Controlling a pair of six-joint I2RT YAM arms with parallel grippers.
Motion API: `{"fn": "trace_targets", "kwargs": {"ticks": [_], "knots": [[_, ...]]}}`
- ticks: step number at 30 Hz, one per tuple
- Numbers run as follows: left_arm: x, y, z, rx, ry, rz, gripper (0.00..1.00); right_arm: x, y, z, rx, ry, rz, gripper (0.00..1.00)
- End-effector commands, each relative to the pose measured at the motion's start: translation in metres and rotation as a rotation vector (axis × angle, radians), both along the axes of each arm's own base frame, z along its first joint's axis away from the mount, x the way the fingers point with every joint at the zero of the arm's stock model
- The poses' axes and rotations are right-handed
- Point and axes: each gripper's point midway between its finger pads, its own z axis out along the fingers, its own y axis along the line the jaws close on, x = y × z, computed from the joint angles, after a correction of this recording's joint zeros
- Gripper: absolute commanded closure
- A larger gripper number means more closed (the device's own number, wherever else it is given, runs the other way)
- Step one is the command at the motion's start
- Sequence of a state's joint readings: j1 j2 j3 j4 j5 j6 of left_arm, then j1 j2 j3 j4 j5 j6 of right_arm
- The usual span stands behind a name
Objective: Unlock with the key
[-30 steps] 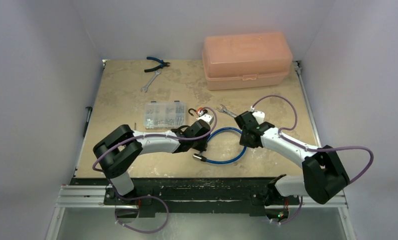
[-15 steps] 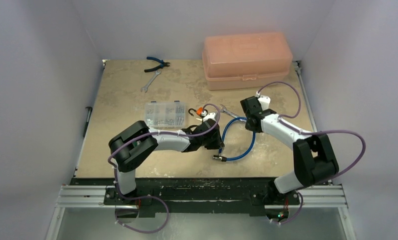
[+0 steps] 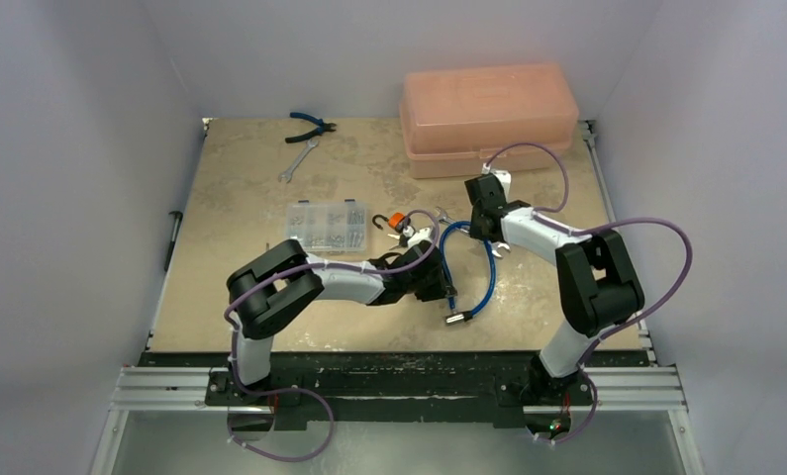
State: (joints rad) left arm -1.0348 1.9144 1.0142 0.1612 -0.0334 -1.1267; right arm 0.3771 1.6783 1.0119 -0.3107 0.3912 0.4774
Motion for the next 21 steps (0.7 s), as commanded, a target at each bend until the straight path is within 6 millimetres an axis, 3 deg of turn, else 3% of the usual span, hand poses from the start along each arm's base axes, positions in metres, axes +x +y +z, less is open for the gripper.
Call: {"fn": "trace_targets", "kwargs": {"ticks": [1, 6, 11, 16, 18, 21], "knots": [[-0.027, -0.004, -0.028, 0.057, 0.079, -0.082, 0.95, 0.041, 0.04, 0.028, 0.144, -0.143, 0.088, 0.83], [-0.026, 0.001, -0.03, 0.089, 0.08, -0.077, 0.85, 0.048, 0.048, 0.027, 0.159, -0.152, 0.126, 0.85], [-0.027, 0.004, -0.025, 0.077, 0.068, -0.077, 0.59, 0.051, 0.049, 0.024, 0.141, -0.13, 0.143, 0.87], [-0.028, 0.006, -0.017, 0.066, 0.058, -0.082, 0.48, 0.052, 0.052, 0.024, 0.141, -0.119, 0.164, 0.9], [-0.029, 0.009, -0.015, 0.067, 0.055, -0.08, 0.47, 0.051, 0.053, 0.024, 0.145, -0.112, 0.171, 0.88], [-0.031, 0.015, -0.007, 0.068, 0.039, -0.079, 0.4, 0.052, 0.055, 0.029, 0.148, -0.108, 0.181, 0.78]]}}
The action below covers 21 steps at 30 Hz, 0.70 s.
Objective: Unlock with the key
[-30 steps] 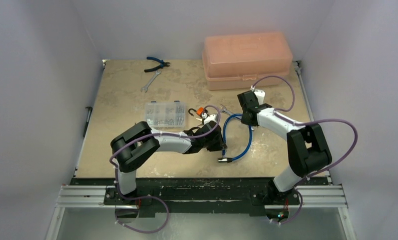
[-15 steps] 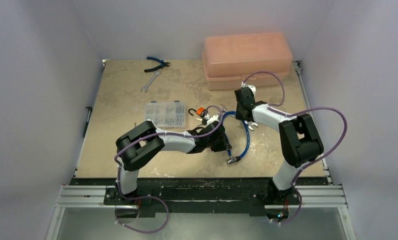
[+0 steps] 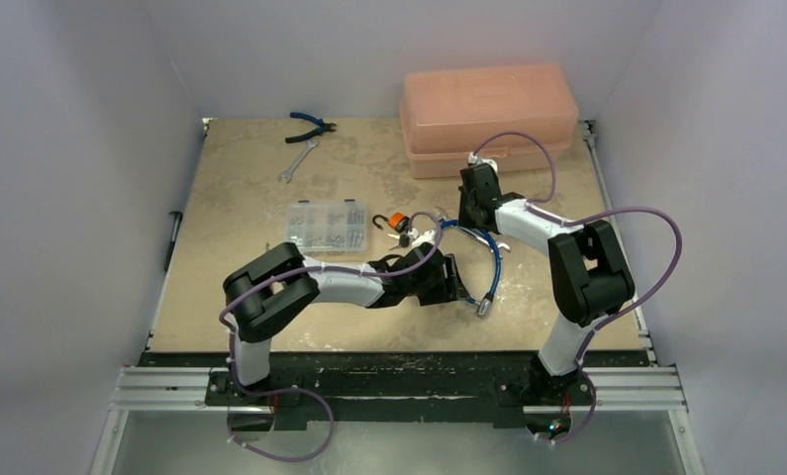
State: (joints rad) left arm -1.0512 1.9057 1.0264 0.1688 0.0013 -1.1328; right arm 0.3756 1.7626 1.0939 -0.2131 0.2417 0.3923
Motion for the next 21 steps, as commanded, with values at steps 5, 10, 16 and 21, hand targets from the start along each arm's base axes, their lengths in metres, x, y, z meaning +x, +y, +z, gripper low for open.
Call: {"fn": "trace_targets", "kwargs": {"ticks": [5, 10, 16, 21], "knots": [[-0.017, 0.045, 0.005, 0.119, -0.067, -0.031, 0.19, 0.023, 0.019, 0.045, 0.054, -0.086, 0.031, 0.5], [-0.015, 0.072, 0.033, 0.167, -0.177, -0.047, 0.1, 0.022, 0.014, 0.07, 0.036, -0.108, 0.026, 0.37], [-0.006, 0.116, 0.081, 0.295, -0.338, -0.048, 0.1, 0.004, 0.03, 0.105, 0.117, -0.127, 0.107, 0.31], [0.002, 0.162, 0.132, 0.413, -0.484, -0.023, 0.1, -0.026, 0.059, 0.121, 0.208, -0.117, 0.197, 0.3]]}}
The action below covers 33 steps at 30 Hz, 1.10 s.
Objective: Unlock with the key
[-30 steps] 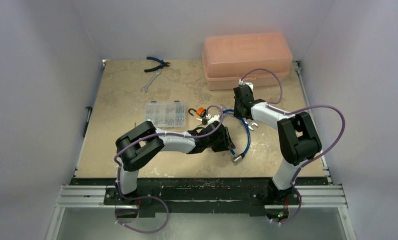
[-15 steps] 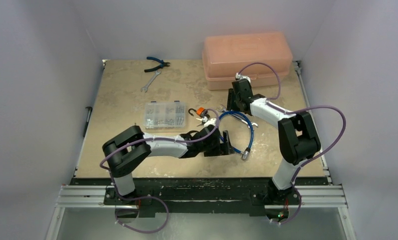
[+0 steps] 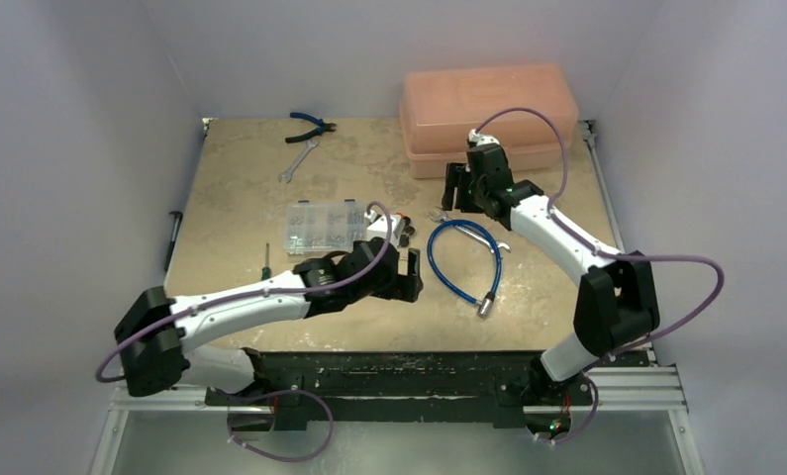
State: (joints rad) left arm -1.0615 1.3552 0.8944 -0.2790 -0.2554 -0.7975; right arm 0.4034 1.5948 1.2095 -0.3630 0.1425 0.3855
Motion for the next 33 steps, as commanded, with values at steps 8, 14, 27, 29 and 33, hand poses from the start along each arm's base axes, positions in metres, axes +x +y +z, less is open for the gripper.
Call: {"fn": "trace_targets", "kwargs": {"ticks": [8, 14, 27, 29, 33], "knots": [[0.013, 0.121, 0.108, 0.269, -0.363, 0.087, 0.07, -0.059, 0.093, 0.021, 0.093, 0.046, 0.278, 0.31], [0.002, 0.16, 0.113, 0.268, -0.408, 0.138, 0.01, -0.067, 0.113, -0.002, 0.059, 0.115, 0.386, 0.31], [-0.003, 0.178, 0.111, 0.211, -0.448, 0.186, 0.01, -0.063, 0.108, -0.064, -0.09, 0.247, 0.431, 0.34], [-0.002, 0.176, 0.109, 0.22, -0.444, 0.181, 0.01, -0.062, 0.106, -0.07, -0.102, 0.257, 0.427, 0.34], [-0.002, 0.176, 0.109, 0.225, -0.444, 0.179, 0.01, -0.063, 0.11, -0.08, -0.109, 0.278, 0.436, 0.35]]}}
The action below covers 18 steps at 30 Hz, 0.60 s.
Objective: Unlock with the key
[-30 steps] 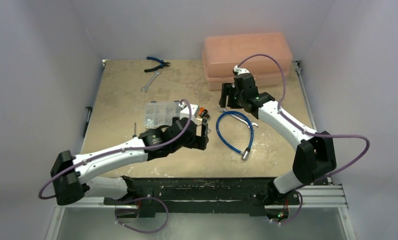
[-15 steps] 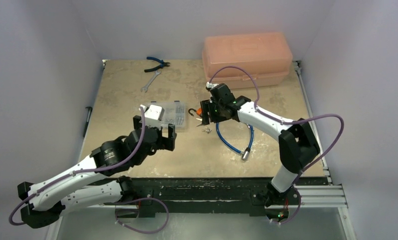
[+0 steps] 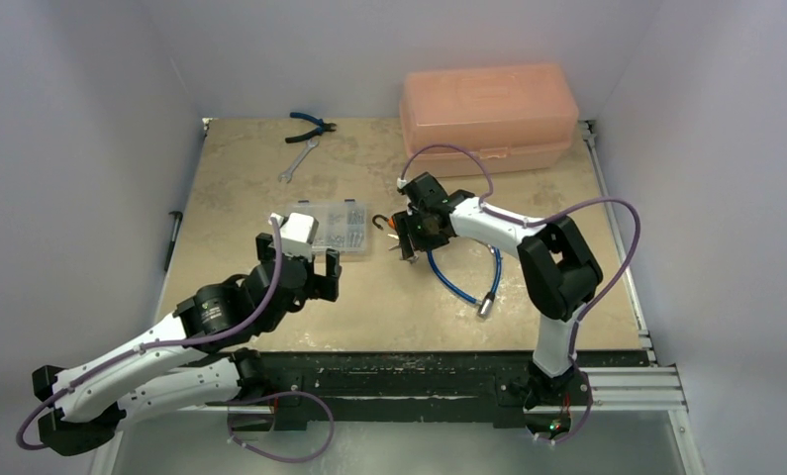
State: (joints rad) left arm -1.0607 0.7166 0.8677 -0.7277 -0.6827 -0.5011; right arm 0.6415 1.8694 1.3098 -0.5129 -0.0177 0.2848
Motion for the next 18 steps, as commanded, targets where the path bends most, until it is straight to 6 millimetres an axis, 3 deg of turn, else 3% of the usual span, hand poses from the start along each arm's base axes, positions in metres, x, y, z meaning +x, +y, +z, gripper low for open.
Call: {"fn": "trace_targets", "kwargs": {"ticks": [1, 18], "knots": [[0.004, 0.002, 0.003, 0.017, -0.022, 0.008, 0.01, 0.011, 0.009, 0.011, 0.007, -0.039, 0.027, 0.36], [0.004, 0.005, 0.005, 0.009, -0.031, 0.019, 0.01, 0.01, 0.012, -0.018, -0.028, -0.014, 0.046, 0.45]]}}
